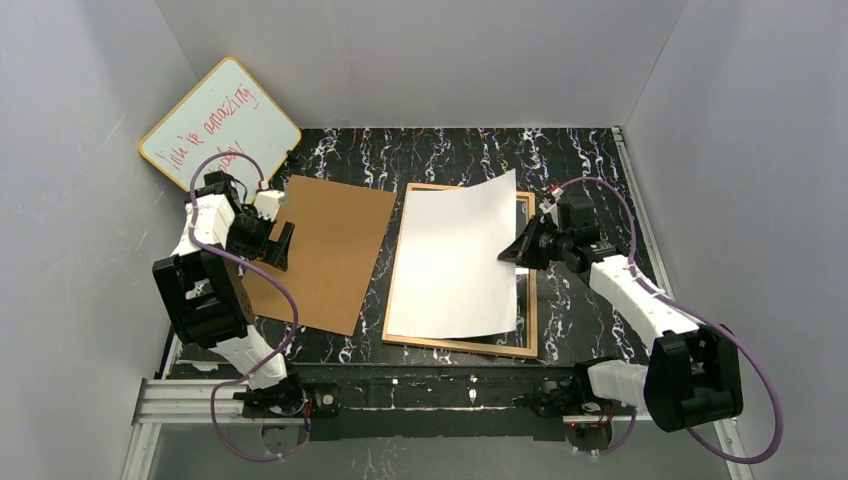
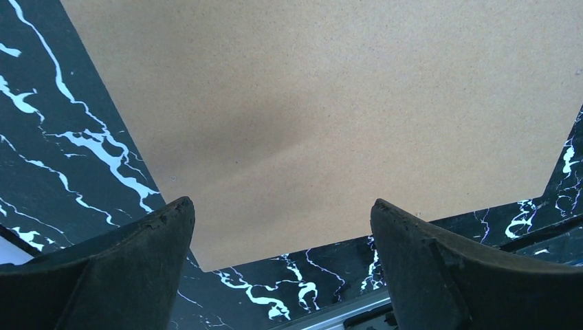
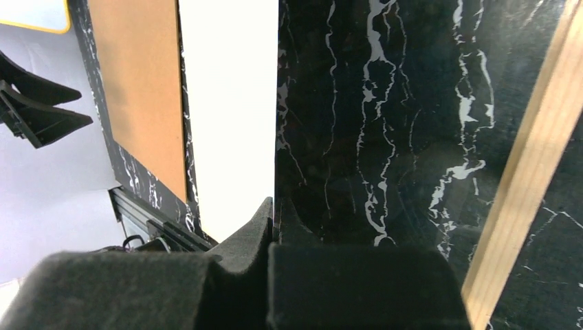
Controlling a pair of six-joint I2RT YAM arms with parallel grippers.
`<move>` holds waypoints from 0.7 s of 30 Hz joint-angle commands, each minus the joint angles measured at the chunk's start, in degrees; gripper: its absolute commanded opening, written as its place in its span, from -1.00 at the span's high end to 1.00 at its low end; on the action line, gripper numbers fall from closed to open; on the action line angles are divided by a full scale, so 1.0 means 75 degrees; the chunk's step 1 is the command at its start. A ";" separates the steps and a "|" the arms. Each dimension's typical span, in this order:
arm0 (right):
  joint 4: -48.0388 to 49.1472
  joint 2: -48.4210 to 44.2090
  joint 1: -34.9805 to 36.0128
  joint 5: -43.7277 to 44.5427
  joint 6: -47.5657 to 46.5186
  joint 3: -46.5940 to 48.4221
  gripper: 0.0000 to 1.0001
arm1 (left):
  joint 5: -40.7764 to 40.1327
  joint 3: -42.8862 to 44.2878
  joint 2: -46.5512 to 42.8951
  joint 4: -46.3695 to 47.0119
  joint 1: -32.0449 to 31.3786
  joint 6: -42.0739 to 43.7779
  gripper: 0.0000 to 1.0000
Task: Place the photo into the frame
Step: Place the photo in the photo frame.
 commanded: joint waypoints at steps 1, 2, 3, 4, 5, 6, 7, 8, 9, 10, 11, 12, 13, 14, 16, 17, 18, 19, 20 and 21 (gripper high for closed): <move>-0.0264 -0.0062 -0.0159 0.0177 -0.0459 0.0148 0.97 | -0.0015 -0.0171 -0.0019 -0.0208 0.0029 0.0020 -0.96; -0.0332 -0.0056 -0.0198 0.0169 -0.0506 0.0170 0.97 | -0.0057 -0.0180 0.0013 -0.0197 0.0028 0.0006 -0.96; -0.0363 -0.0058 -0.0274 0.0127 -0.0531 0.0180 0.97 | -0.0081 -0.0208 0.0036 -0.0195 0.0029 0.0003 -0.96; -0.0401 -0.0056 -0.0319 0.0090 -0.0571 0.0194 0.97 | -0.0100 -0.0211 0.0062 -0.0195 0.0031 0.0009 -0.96; -0.0438 -0.0058 -0.0363 0.0056 -0.0606 0.0208 0.97 | -0.0118 -0.0199 0.0077 -0.0195 0.0031 0.0008 -0.96; -0.0444 -0.0050 -0.0396 -0.0022 -0.0642 0.0210 0.97 | -0.0105 -0.0179 0.0091 -0.0195 0.0030 0.0006 -0.96; -0.0480 -0.0020 -0.0430 -0.0083 -0.0672 0.0235 0.97 | -0.0084 -0.0162 0.0092 -0.0194 0.0026 -0.0004 -0.96; -0.0520 0.0006 -0.0456 -0.0136 -0.0713 0.0267 0.97 | -0.0070 -0.0134 0.0101 -0.0195 0.0027 -0.0030 -0.96; -0.0532 0.0043 -0.0449 -0.0189 -0.0747 0.0293 0.97 | -0.0048 -0.0098 0.0110 -0.0195 0.0026 -0.0048 -0.96; -0.0523 0.0062 -0.0466 -0.0209 -0.0768 0.0302 0.97 | -0.0038 -0.0080 0.0121 -0.0204 0.0029 -0.0063 -0.96; -0.0465 0.0063 -0.0469 -0.0241 -0.0781 0.0295 0.97 | -0.0020 -0.0077 0.0116 -0.0207 0.0025 -0.0070 -0.96; -0.0405 0.0074 -0.0468 -0.0283 -0.0804 0.0291 0.97 | -0.0017 -0.0076 0.0116 -0.0207 0.0035 -0.0065 -0.96; -0.0339 0.0104 -0.0471 -0.0319 -0.0856 0.0298 0.97 | -0.0029 -0.0092 0.0116 -0.0204 0.0029 -0.0063 -0.96; -0.0320 0.0143 -0.0471 -0.0346 -0.0896 0.0328 0.97 | -0.0041 -0.0115 0.0116 -0.0221 0.0029 -0.0048 -0.96; -0.0291 0.0240 -0.0466 -0.0430 -0.0987 0.0408 0.97 | -0.0080 -0.0173 0.0105 -0.0219 0.0025 -0.0007 -0.96; -0.0237 0.0266 -0.0471 -0.0490 -0.1028 0.0419 0.97 | -0.0091 -0.0213 0.0094 -0.0210 0.0027 0.0005 -0.96; -0.0135 0.0291 -0.0463 -0.0540 -0.1039 0.0402 0.97 | -0.0111 -0.0235 0.0093 -0.0201 0.0029 0.0025 -0.96; -0.0047 0.0320 -0.0463 -0.0577 -0.1040 0.0379 0.97 | -0.0122 -0.0260 0.0093 -0.0202 0.0031 0.0038 -0.96; 0.0038 0.0361 -0.0470 -0.0650 -0.1040 0.0364 0.97 | -0.0138 -0.0276 0.0101 -0.0196 0.0021 0.0051 -0.96; 0.0115 0.0394 -0.0471 -0.0709 -0.1040 0.0352 0.97 | -0.0144 -0.0292 0.0104 -0.0187 0.0022 0.0062 -0.96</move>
